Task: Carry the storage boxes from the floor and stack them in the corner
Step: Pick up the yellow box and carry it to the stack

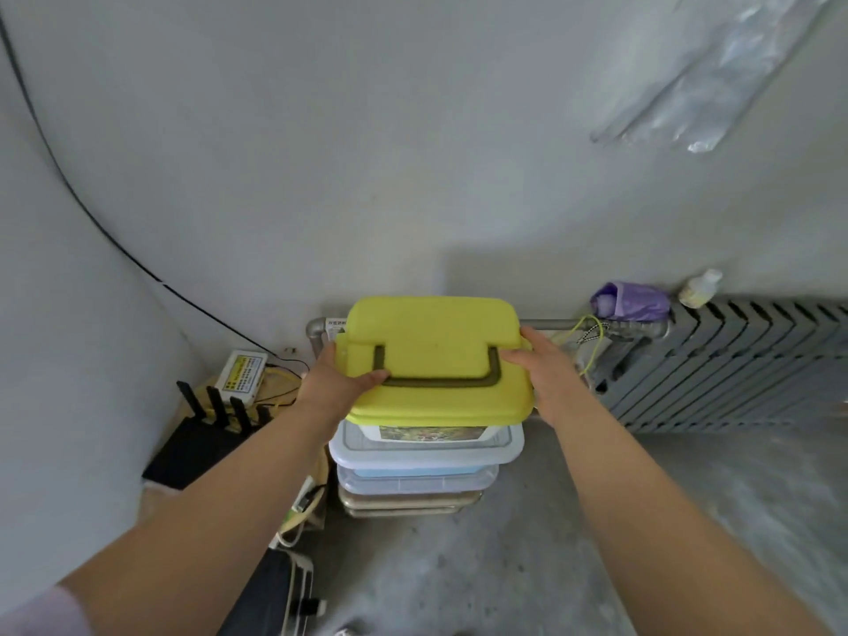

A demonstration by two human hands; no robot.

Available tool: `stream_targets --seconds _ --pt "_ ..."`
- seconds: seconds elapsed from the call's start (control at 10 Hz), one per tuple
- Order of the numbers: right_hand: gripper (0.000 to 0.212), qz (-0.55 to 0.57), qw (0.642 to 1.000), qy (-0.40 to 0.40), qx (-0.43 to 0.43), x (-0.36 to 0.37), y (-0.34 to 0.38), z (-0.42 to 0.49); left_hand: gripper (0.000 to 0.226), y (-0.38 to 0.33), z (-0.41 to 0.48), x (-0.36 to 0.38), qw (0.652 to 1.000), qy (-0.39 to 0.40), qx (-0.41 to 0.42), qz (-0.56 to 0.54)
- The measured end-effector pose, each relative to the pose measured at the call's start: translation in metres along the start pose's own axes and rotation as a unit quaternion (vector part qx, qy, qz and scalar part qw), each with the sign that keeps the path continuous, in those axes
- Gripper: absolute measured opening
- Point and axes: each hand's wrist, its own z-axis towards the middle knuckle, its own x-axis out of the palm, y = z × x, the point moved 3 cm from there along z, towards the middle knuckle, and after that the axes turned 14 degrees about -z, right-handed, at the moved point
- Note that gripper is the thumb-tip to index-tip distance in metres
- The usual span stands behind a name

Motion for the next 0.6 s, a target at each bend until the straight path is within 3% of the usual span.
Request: stream_targets --seconds 0.3,0.5,0.6 --pt "0.068 -0.097 0.995 -0.013 -0.029 0.005 -0.007 0.013 0.100 0.002 0.002 0.008 0.997 -0.031 0.010 0.072" --pt "0.043 -0.178 0.983 -0.023 -0.044 0.001 -0.005 0.019 0.091 -0.005 0.005 0.008 0.991 -0.016 0.011 0.133" --pt "0.061 -0.241 0.968 -0.036 -0.056 -0.004 0.002 0.022 0.100 -0.017 0.005 0.005 0.972 -0.039 0.018 0.229"
